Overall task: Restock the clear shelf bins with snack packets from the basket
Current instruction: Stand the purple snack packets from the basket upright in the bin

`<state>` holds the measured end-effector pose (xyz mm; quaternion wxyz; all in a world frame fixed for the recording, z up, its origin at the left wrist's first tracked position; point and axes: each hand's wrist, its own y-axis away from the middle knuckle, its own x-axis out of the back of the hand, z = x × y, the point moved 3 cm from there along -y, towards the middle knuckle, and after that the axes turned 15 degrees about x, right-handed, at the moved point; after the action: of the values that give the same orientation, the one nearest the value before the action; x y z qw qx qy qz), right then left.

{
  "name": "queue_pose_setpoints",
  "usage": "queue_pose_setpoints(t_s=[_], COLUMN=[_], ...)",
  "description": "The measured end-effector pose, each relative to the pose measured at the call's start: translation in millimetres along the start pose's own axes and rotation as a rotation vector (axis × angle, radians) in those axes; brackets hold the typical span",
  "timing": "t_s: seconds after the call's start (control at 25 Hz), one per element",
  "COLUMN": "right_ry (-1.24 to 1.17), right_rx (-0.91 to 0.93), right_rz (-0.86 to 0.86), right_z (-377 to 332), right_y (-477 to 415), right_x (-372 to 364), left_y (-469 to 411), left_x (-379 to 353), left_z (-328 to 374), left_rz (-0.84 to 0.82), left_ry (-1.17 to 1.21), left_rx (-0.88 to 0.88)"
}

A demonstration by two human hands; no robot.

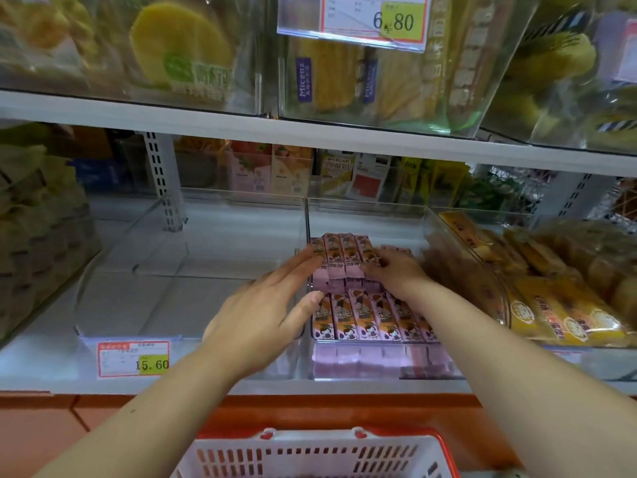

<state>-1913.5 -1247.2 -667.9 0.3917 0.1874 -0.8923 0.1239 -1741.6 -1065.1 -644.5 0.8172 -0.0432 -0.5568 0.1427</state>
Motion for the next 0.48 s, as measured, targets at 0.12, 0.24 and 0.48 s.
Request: queue_pose_setpoints(t_s=[0.12,0.24,0.48], right_ry=[-0.003,-0.124,-0.184], right_rx=[0.010,0.195,0.214], right_rz=[0.024,0.350,0.414], right_z=[-17,-44,-6], right_y=[17,75,225], right_x=[7,18,-63], left_y=[-2,20,152], left_x=[0,10,-68], left_z=[-1,1,-22], left_rz=[0.007,0.242,0.159], left_ry=[0.050,0.226,0.125], left_rx=[0.031,0.031,-0.014])
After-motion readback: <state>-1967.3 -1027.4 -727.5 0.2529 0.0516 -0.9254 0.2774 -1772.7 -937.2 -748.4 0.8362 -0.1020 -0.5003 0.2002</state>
